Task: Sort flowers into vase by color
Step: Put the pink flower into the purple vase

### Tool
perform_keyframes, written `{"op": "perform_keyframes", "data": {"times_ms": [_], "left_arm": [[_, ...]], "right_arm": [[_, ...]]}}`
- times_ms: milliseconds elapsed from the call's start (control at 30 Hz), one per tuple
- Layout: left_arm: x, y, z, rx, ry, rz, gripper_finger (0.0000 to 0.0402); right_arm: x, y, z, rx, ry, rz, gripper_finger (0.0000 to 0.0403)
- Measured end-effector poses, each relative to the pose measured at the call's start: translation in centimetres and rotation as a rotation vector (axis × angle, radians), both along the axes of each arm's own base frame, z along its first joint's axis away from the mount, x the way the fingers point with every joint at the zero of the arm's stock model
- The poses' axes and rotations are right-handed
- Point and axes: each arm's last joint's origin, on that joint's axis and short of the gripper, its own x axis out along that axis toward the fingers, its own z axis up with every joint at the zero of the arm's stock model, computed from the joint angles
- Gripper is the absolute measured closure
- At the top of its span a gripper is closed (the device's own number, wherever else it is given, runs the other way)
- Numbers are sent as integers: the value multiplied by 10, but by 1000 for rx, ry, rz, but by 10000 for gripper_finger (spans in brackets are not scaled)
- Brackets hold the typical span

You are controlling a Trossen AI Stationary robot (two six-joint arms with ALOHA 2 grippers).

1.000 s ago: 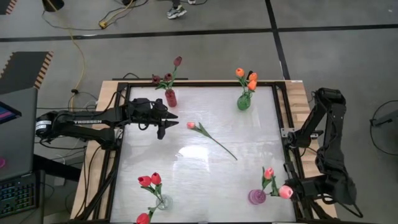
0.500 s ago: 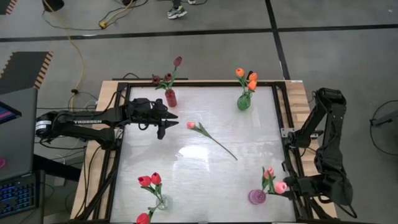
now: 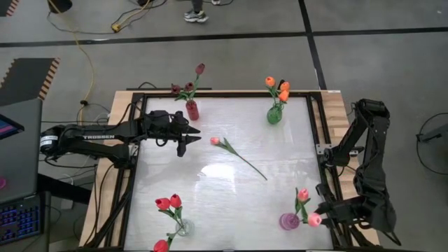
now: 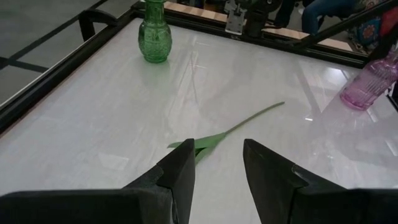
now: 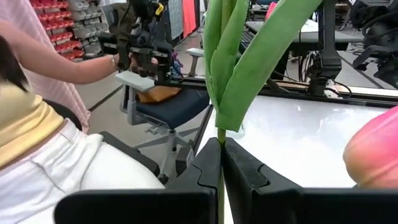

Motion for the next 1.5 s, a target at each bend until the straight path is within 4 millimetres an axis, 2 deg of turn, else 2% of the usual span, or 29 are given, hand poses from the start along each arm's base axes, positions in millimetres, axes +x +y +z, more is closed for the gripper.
{"op": "perform_keyframes", "data": {"times_ms": [367,667,867,1100,1367,1500], "left_arm": [[0,0,0,0,0,0,279],[0,0,0,0,0,0,279],[0,0,0,0,0,0,279],[0,0,0,0,0,0,279],[0,0,0,0,0,0,279],[0,0,0,0,0,0,279]], "right_arm": [[0,0,-1,-14,4,2,356],[-1,0,-1,-13,4,5,281],[-15,-1,4,8,2,64,252],[-25,-4,5,-18,6,103,250],[-12,-11,-3,-33,53,34,251],[-8,-12,-7,4,126,69,251]]}}
